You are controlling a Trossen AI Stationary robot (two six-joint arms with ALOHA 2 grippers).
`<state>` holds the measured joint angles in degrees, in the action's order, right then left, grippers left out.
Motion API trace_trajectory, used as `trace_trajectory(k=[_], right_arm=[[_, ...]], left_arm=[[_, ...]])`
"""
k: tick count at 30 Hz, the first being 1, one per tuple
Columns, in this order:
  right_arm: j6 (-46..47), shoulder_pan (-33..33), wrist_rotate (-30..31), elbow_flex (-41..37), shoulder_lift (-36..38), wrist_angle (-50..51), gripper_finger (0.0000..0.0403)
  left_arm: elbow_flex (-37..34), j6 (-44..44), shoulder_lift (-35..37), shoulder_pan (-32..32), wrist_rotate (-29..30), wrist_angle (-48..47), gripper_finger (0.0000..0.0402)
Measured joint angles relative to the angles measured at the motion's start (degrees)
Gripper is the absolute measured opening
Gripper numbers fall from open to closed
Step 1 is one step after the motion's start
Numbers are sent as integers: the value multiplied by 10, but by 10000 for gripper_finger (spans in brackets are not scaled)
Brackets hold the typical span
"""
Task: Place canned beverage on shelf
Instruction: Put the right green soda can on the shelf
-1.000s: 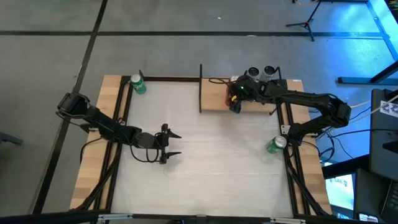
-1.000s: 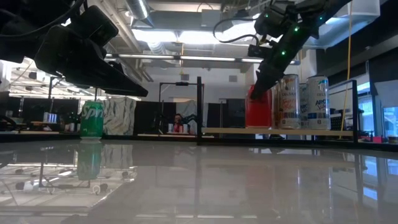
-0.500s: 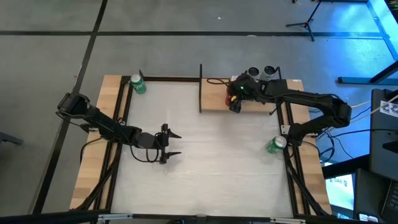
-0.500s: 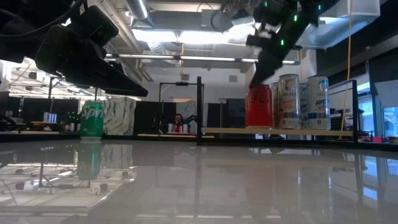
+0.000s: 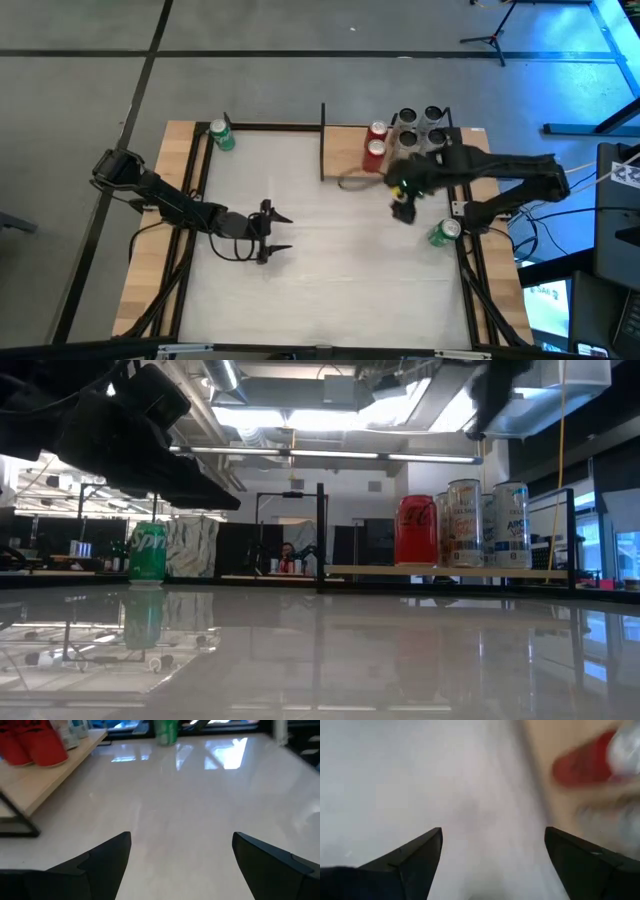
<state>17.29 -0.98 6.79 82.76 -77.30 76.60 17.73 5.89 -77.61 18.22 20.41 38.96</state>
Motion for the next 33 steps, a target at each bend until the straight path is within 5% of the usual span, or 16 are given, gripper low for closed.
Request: trace_trajectory(k=[6, 11, 33], right_arm=[[199, -120, 31, 0, 7, 137, 346], [291, -186, 28, -23, 24, 135, 347], [483, -204, -47, -287, 198, 134, 346]], left_arm=[[0, 0, 0, 0, -31, 24, 338], [0, 0, 0, 0, -31, 24, 338], [0, 1, 0, 0, -25, 29, 338]])
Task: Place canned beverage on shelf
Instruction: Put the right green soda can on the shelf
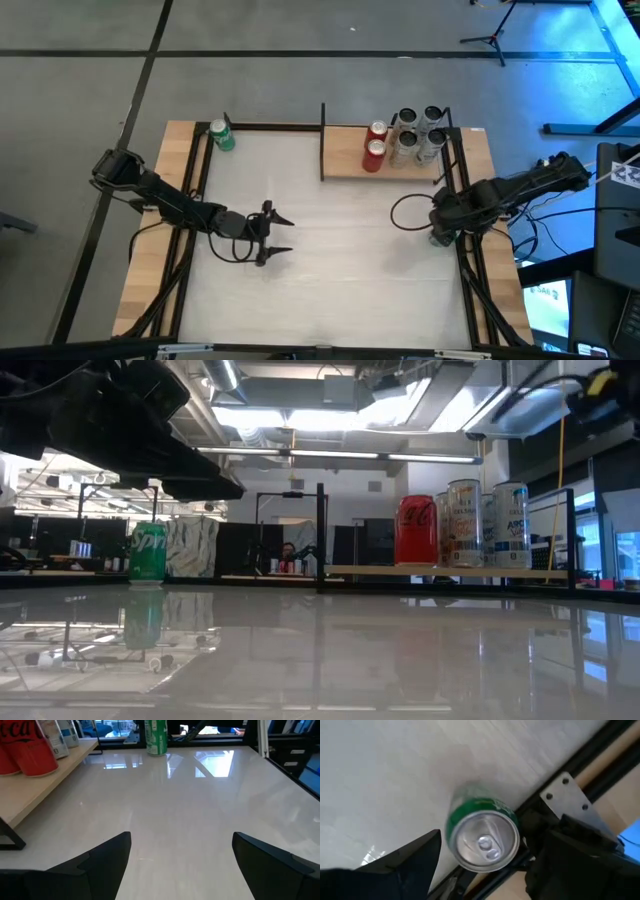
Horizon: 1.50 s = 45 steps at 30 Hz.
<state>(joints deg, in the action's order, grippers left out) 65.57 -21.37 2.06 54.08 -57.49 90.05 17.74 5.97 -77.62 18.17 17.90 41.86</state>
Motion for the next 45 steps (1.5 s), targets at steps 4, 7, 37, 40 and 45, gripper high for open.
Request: trace_trajectory(k=[4, 7, 37, 40, 45], right_arm=[[-3, 0, 3, -19, -1, -2, 346], [-3, 0, -1, -23, -1, -5, 346], [-13, 0, -45, -73, -8, -93, 286], [-14, 0, -41, -72, -7, -93, 261], [-6, 0, -36, -71, -7, -117, 259]], left_arm=[[0, -1, 0, 0, 13, 2, 338], [0, -1, 0, 0, 14, 2, 338], [0, -1, 0, 0, 13, 3, 338], [0, -1, 0, 0, 13, 3, 338], [0, -1, 0, 0, 13, 3, 338]])
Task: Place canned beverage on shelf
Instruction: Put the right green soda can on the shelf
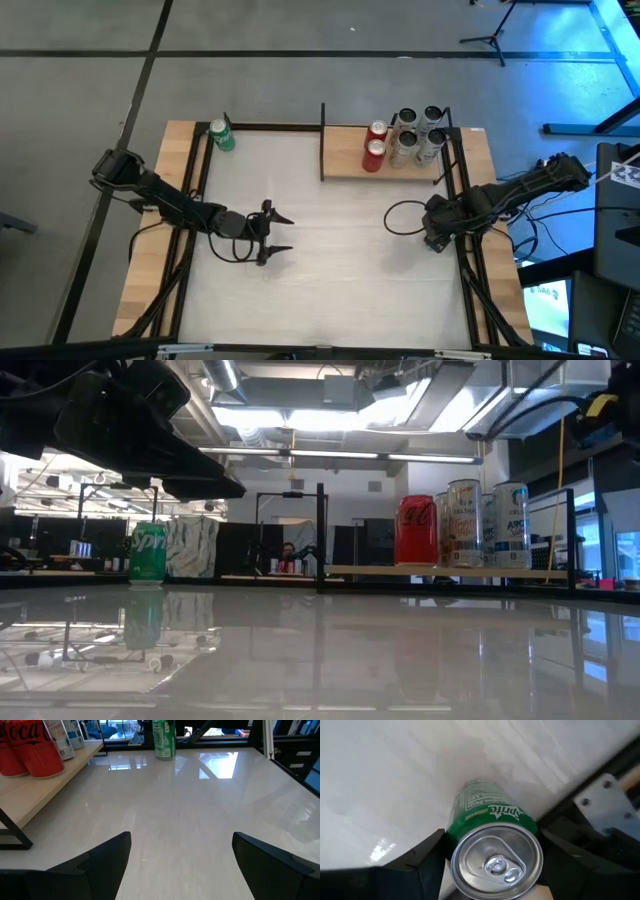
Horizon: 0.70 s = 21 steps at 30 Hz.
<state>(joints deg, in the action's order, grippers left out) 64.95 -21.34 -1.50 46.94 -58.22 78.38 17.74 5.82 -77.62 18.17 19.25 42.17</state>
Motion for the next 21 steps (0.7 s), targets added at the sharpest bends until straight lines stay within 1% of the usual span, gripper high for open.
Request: trace_trajectory(k=[5, 8, 11, 14, 21], right_arm=[[60, 0, 3, 0, 0, -50, 278], [83, 0, 18, -1, -2, -80, 272], [80, 0, 37, 0, -8, -100, 259], [72, 0, 52, 0, -19, -116, 257], [57, 0, 90, -2, -45, -182, 272]], left_arm=[[0, 0, 0, 0, 0, 1, 338], [0, 0, 0, 0, 0, 1, 338], [0, 0, 0, 0, 0, 2, 338], [0, 0, 0, 0, 0, 4, 338], [0, 0, 0, 0, 0, 3, 338]])
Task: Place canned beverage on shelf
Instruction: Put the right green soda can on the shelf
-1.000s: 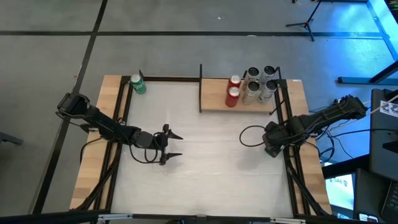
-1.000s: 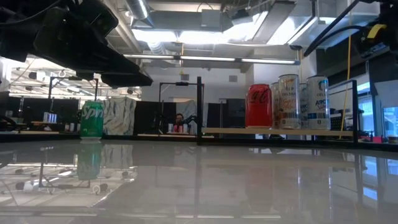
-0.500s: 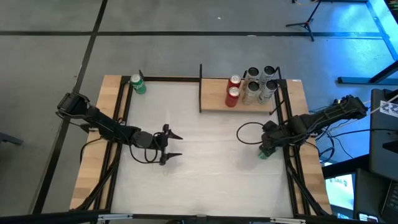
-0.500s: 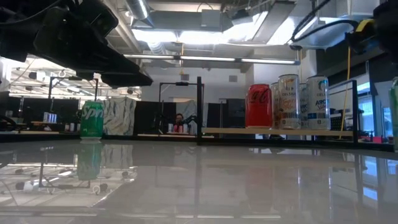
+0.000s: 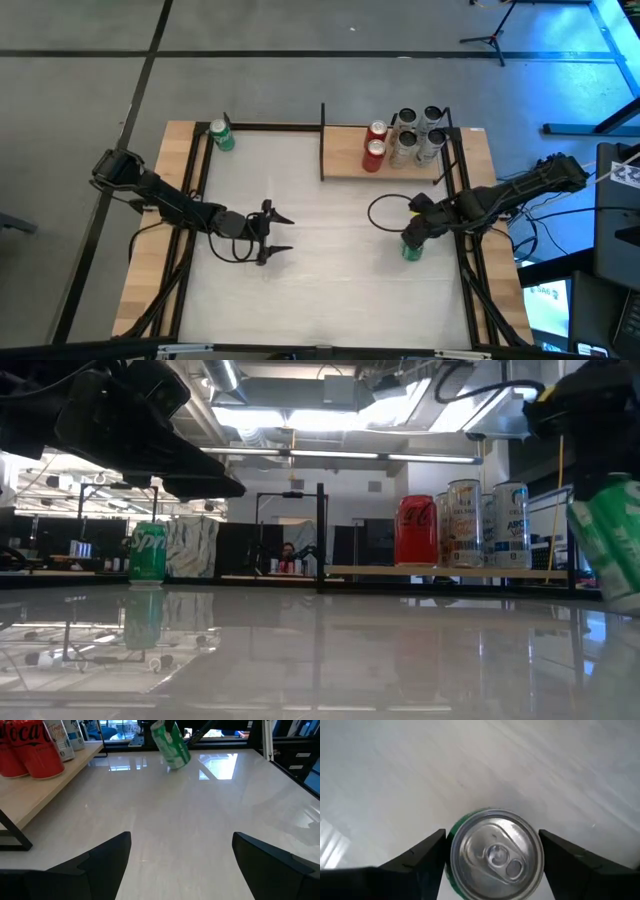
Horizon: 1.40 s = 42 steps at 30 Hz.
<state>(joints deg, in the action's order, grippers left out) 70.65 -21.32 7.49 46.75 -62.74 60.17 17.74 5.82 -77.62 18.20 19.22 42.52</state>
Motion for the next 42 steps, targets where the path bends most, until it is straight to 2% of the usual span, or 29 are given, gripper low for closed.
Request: trace_trajectory(k=[7, 11, 15, 20, 26, 30, 37, 42], right_arm=[[-39, -1, 6, -2, -30, -39, 234], [-65, 0, 12, -1, -51, -43, 236], [-92, 0, 22, -2, -58, -65, 254], [-109, 0, 40, -2, -58, -82, 232], [-139, 0, 84, -1, -58, -122, 230], [-166, 0, 134, -1, -58, -162, 234], [-223, 0, 283, -1, -66, -235, 234], [-246, 0, 382, -1, -104, -295, 235]], left_arm=[[0, 0, 0, 0, 0, 0, 338], [0, 0, 0, 0, 0, 0, 338], [0, 0, 0, 0, 0, 0, 338], [0, 0, 0, 0, 0, 0, 338], [0, 0, 0, 0, 0, 0, 338], [0, 0, 0, 0, 0, 0, 338], [0, 0, 0, 0, 0, 0, 338], [0, 0, 0, 0, 0, 0, 338]])
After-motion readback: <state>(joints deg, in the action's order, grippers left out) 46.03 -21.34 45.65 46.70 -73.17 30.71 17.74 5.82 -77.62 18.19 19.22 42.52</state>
